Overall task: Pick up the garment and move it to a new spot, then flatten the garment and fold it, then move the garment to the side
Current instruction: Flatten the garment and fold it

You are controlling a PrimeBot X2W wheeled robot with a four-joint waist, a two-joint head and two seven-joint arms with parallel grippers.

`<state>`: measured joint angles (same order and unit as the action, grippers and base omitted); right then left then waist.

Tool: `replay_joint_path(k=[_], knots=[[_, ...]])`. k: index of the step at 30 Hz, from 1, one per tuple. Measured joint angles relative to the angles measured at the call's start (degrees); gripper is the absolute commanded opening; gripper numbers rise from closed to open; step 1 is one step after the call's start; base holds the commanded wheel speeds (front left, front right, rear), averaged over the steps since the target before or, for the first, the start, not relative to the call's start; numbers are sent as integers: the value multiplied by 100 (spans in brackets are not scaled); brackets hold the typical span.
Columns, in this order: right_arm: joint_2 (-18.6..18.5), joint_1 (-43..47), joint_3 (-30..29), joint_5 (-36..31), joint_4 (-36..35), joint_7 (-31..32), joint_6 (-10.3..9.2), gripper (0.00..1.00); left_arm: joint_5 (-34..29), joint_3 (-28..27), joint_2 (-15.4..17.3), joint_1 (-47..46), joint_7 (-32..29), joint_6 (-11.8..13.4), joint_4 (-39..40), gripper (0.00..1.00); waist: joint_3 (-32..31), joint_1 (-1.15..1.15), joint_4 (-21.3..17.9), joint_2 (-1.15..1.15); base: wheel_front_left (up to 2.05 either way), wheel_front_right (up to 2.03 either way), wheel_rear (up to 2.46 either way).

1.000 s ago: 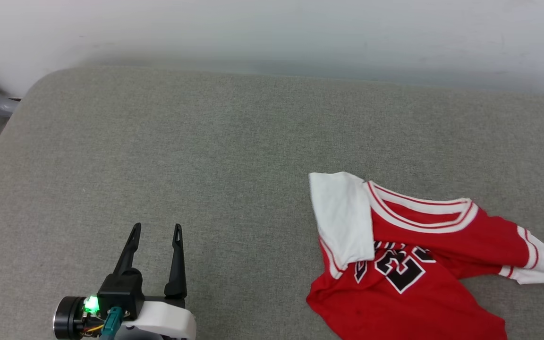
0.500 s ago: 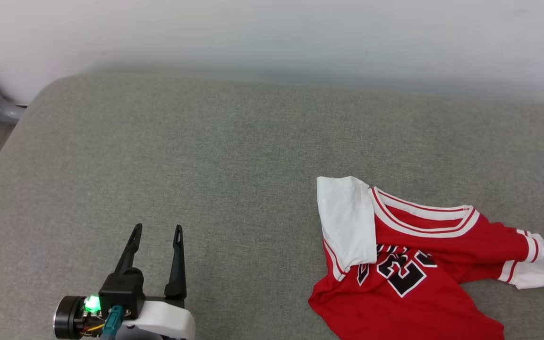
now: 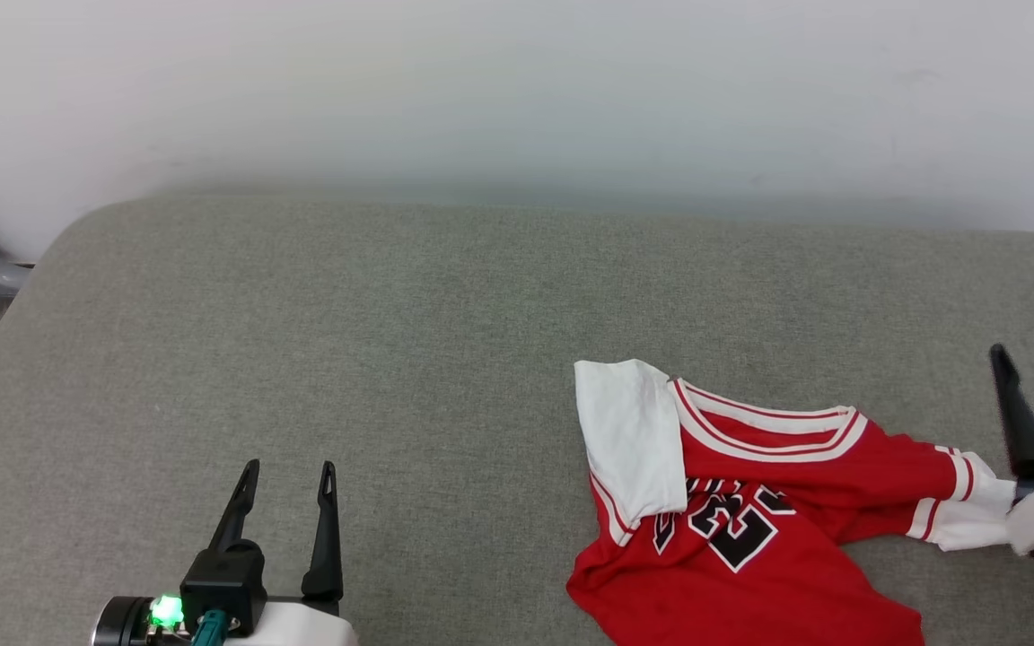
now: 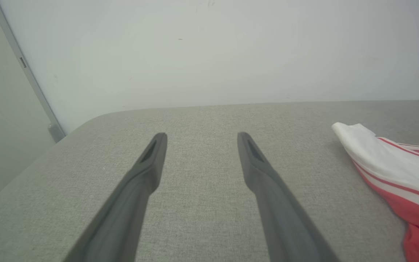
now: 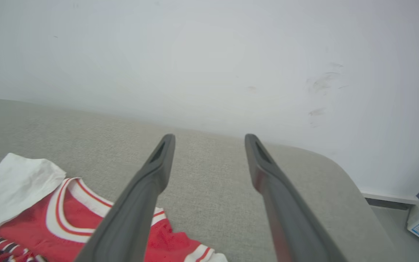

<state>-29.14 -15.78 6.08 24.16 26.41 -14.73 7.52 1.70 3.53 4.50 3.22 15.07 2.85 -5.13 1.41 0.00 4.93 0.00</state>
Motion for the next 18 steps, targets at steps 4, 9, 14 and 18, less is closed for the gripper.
replay_joint_path(k=[4, 9, 14, 18], knots=[[857, 788, -503, -731, -1166, 69, 1, 100, 1, 1, 15, 25, 0, -5, 14, 100, -70, 0, -60, 0, 0, 0, 0], [1575, 1563, -756, -1278, -2337, 425, 0, 100, 10, -3, 108, -65, 0, -118, 57, 100, -76, 0, -110, 0, 0, 0, 0], [1915, 1995, -751, -1414, -2964, 675, 0, 100, 57, 30, 345, -577, 0, -420, 119, 100, -15, 0, -196, 0, 0, 0, 0], [2011, 2083, -699, -1502, -3192, 778, 1, 100, 133, 241, 615, -1245, -208, -791, 46, 100, 65, 0, -295, 0, 0, 0, 0]])
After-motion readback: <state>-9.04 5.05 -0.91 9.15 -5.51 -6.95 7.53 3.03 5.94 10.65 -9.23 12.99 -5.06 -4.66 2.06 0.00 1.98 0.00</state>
